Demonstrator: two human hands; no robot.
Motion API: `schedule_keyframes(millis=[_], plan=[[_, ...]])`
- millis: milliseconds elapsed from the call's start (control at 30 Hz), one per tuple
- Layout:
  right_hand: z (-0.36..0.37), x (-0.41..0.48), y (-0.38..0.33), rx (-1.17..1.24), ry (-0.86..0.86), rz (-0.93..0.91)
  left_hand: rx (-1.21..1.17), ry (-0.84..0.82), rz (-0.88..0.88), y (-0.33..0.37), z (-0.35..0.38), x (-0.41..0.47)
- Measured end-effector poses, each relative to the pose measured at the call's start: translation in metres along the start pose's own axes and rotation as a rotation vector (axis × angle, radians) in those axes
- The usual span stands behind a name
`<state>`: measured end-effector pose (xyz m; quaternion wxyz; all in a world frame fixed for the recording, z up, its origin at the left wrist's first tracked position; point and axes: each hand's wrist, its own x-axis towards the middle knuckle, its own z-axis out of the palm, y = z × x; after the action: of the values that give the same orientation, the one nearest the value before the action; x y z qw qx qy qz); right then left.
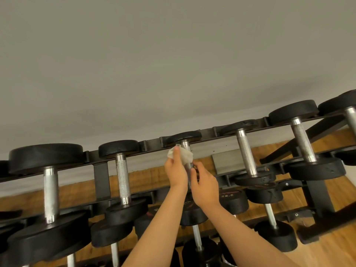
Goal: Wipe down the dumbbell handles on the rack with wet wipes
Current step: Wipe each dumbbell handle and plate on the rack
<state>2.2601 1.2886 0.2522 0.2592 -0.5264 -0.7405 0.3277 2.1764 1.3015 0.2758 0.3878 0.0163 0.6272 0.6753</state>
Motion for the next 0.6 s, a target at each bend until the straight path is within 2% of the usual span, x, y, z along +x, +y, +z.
schedule_keyframes(millis=[167, 300, 467, 600], plan=[[0.001, 0.000, 0.000, 0.003, -0.007, 0.022, -0.073, -0.049, -0.068, 0.006, 0.007, -0.003], [0.001, 0.001, 0.001, -0.004, -0.008, 0.033, -0.216, -0.125, -0.224, 0.003, 0.003, -0.007], [0.003, 0.001, 0.002, 0.003, -0.005, 0.027, 0.055, -0.023, 0.035, -0.004, 0.006, 0.001], [0.002, 0.000, 0.002, 0.027, -0.003, 0.020, 0.116, -0.017, 0.015, -0.008, 0.011, 0.013]])
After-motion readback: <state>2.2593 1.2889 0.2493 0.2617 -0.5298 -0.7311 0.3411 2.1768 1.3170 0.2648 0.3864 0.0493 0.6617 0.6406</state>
